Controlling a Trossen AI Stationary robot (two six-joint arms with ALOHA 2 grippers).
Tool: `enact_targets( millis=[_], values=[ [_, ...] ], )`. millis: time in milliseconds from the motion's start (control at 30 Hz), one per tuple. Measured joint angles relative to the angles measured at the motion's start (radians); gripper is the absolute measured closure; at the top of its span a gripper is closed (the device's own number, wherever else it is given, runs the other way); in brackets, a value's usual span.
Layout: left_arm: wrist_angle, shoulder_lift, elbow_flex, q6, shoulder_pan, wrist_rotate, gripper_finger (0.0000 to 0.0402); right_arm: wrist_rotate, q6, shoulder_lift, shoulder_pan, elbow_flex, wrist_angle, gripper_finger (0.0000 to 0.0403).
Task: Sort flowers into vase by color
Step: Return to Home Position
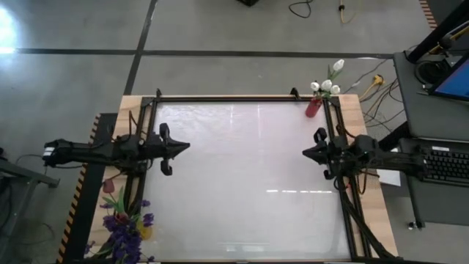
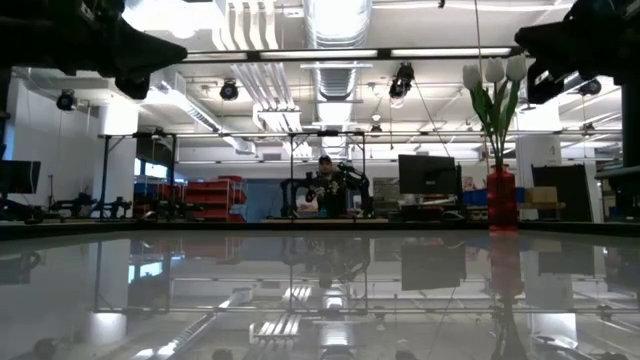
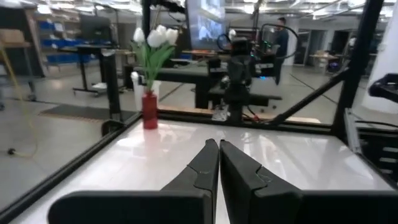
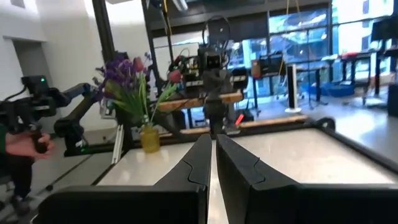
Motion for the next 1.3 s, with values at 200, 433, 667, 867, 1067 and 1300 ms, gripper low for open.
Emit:
enact_targets(
  millis=[200, 433, 667, 867, 1067, 1300],
  values=[
    [0.030, -0.125, -0.112, 0.000, 0.000, -0.083, 0.0402, -0.011, 0.003, 0.000, 0.000, -0.046, 0.034, 0.0385],
    [-0.031, -0.337, -0.199, 0.000, 0.000, -0.085, 0.0402, -0.013, -0.036, 0.001, 0.010, -0.086, 0.094, 0.0385],
    [-0.138, -0.366, -0.202, 0.017, 0.000, -0.126, 0.0402, -0.013, -0.042, 0.007, 0.018, -0.086, 0.022, 0.0385],
    [-0.133, -0.371, -0.203, 0.086, 0.001, -0.177, 0.0402, -0.009, -0.039, 0.009, 0.022, -0.086, -0.042, 0.0385],
    [-0.145, -0.353, -0.197, 0.003, -0.001, -0.143, 0.0402, 0.000, -0.047, 0.032, 0.022, -0.086, -0.051, 0.0385],
    [-0.145, -0.338, -0.190, -0.001, -0.001, -0.143, 0.0402, 0.000, -0.046, 0.055, 0.022, -0.086, -0.053, 0.0385]
  ],
)
